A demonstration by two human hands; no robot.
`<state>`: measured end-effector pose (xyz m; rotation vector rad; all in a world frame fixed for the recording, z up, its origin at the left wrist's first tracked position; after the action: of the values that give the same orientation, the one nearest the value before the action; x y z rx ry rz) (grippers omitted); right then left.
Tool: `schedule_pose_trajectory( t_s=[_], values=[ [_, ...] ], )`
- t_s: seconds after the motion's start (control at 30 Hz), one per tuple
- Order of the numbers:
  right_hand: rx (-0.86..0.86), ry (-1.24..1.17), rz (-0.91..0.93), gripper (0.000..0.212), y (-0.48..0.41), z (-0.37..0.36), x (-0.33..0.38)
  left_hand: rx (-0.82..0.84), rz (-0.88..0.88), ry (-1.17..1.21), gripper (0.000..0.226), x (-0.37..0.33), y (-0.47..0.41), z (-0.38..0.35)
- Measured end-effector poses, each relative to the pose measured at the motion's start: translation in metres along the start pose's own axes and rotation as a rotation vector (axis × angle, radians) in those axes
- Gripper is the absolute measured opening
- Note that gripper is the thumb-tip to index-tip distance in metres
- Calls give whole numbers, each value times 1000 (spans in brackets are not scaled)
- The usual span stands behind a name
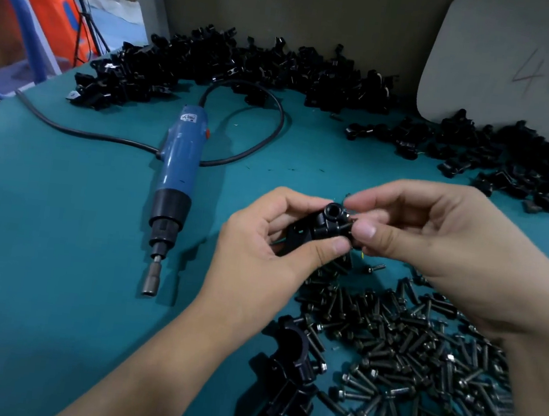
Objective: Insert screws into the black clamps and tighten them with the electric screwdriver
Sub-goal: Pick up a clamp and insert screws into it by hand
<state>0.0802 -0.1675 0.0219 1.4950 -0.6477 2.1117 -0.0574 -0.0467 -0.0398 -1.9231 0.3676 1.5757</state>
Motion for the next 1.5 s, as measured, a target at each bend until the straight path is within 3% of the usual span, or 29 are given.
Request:
schedule_pose_trajectory(
  t_s=[0.23, 0.4, 0.53, 0.6, 0.73, 1.03, 1.17, 1.3, 1.5],
  values=[
    [-6, 167, 36, 4, -4, -5, 0, -1, -1, -35, 30, 1, 0, 1],
    [-25, 463, 63, 36, -3, -14, 2, -13, -4, -27, 28, 1, -1, 1],
    [-11, 510, 42, 53, -4, -20, 5, -29, 0, -29, 26, 1, -1, 1],
    [-1, 452, 38, 45, -3, -16, 5, -37, 10, -40, 26, 1, -1, 2],
    [45, 425, 93, 3, -1, -11, 4, -22, 42, -58, 27, 4, -1, 2],
    [77, 524, 93, 19, -1, -21, 0, -23, 40, -48, 26, 6, -2, 2],
    [66, 541, 63, 12, -1, -29, 0, -40, 54, -8, 26, 6, -3, 3],
    [71, 511, 29, 33, -1, -30, 5, -49, 50, -6, 28, 6, -4, 4],
    [-15, 523, 110, 10, -5, -30, 5, -66, 36, -32, 28, 8, -4, 2]
  ],
)
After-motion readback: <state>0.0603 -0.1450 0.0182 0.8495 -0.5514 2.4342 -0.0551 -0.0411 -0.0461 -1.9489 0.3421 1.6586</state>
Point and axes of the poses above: each hand's wrist, its own y-axis away from the middle knuckle, its own z-axis out of the back of the hand, x = y × z, the point moved 2 cm from there along -y, towards the middle knuckle, and after that the axes turned 10 degrees about -x, right-handed, at the moved point
